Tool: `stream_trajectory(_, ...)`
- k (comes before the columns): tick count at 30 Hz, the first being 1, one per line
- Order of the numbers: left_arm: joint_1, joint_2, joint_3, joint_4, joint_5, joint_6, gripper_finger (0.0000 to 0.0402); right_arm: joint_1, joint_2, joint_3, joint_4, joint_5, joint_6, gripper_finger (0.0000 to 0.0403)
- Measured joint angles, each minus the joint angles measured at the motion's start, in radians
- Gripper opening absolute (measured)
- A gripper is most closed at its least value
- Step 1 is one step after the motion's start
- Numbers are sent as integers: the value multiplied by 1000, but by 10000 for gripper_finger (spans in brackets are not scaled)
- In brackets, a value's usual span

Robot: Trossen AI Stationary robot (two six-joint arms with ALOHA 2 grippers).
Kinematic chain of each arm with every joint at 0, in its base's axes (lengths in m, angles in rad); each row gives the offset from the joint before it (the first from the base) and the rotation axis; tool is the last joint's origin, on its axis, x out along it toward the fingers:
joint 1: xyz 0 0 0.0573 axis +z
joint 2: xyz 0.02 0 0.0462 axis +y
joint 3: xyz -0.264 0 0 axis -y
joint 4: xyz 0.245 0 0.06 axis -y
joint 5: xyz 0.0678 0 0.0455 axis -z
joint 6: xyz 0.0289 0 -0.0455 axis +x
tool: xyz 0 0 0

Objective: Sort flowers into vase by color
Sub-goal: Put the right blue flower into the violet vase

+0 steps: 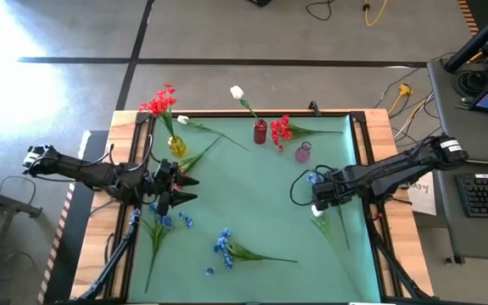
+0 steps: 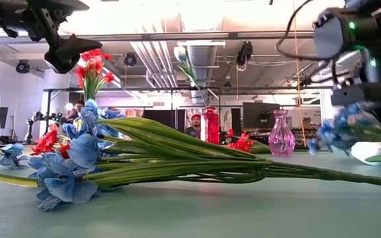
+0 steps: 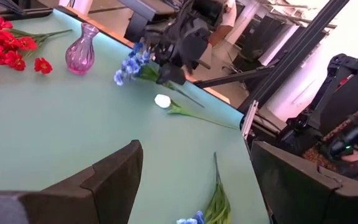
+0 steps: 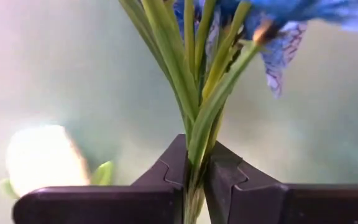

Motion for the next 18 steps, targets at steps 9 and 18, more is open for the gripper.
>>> stream_trajectory(9,0,17,0,9,-22,0,285,-63,-1,262,-20,221,-219,23)
stream_trajectory(18,0,36,0,13,-29,0,285,-119,-2,406,262,398,-654,23)
